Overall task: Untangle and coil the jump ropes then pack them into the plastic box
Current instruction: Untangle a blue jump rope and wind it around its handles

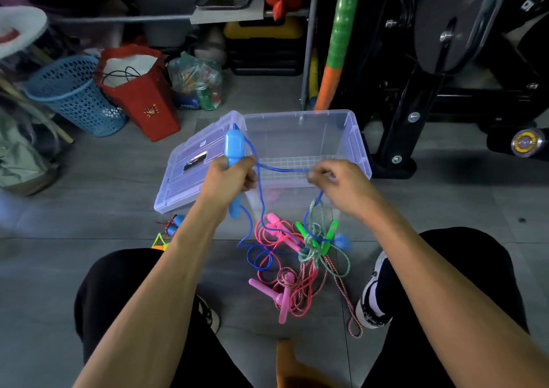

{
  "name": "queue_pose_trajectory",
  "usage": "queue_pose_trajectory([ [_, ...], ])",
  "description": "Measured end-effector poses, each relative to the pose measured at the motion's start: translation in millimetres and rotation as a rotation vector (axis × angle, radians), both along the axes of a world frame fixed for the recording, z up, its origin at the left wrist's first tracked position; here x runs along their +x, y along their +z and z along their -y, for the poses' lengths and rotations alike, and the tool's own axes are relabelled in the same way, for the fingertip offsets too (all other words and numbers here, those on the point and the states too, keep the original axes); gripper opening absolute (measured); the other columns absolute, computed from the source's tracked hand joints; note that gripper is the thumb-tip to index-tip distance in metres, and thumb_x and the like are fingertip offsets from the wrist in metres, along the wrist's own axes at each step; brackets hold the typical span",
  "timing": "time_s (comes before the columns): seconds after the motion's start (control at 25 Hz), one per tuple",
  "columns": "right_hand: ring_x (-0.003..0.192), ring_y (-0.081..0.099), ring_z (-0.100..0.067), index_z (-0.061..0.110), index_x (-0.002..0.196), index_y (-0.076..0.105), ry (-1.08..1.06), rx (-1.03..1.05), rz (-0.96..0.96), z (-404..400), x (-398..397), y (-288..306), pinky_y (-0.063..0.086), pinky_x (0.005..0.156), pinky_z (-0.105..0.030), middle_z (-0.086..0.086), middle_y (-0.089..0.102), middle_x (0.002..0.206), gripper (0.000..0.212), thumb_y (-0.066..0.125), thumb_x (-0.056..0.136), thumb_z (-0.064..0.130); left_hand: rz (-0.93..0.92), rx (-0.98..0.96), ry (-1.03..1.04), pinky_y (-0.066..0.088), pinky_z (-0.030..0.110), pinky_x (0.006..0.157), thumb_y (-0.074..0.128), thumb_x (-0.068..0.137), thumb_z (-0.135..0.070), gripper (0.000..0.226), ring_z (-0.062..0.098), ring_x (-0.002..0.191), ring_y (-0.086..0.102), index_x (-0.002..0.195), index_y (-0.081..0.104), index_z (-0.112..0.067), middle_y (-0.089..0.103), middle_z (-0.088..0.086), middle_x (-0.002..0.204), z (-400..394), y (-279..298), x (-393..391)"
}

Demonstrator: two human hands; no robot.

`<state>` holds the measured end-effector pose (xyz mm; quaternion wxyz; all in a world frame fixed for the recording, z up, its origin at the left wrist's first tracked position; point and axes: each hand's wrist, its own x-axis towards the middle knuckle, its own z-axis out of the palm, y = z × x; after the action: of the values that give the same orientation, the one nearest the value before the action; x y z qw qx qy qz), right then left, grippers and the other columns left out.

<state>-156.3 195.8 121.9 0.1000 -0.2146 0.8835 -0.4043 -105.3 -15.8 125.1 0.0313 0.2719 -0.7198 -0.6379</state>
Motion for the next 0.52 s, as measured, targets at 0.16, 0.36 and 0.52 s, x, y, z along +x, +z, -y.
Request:
queue_pose_trajectory([
  [0.16,0.054,0.052,0.0,0.014,0.08,0.064,0.044,-0.194,0.223,-6,-2,9,0.043,0.06,-0.019,0.012,0.06,0.058,0.015,0.061,0.094,0.018,0.028,-0.179,0.175,0.043,0.028,0.058,0.06,0.092,-0.022,0.027,0.018,0.049,0.048,0.067,0.053,-0.013,0.054,0.004,0.057,12,-9,0],
  [0.36,0.057,0.046,-0.008,0.013,0.084,0.07,0.166,0.036,0.088,-5,1,-2,0.04,0.061,-0.03,0.005,0.057,0.063,0.015,0.061,0.093,0.021,0.199,-0.296,-0.014,0.046,0.027,0.06,0.063,0.087,-0.034,0.024,0.023,0.06,0.057,0.082,0.064,-0.01,0.065,0.005,0.069,20,-14,2],
  [0.52,0.057,0.045,-0.007,0.013,0.085,0.073,0.165,-0.048,0.054,3,1,3,0.039,0.059,-0.03,0.0,0.057,0.06,0.017,0.06,0.094,0.021,0.053,-0.205,-0.475,0.042,0.016,0.073,0.061,0.094,-0.035,0.014,0.011,0.079,0.054,0.093,0.069,-0.023,0.064,-0.001,0.087,-15,-10,10],
])
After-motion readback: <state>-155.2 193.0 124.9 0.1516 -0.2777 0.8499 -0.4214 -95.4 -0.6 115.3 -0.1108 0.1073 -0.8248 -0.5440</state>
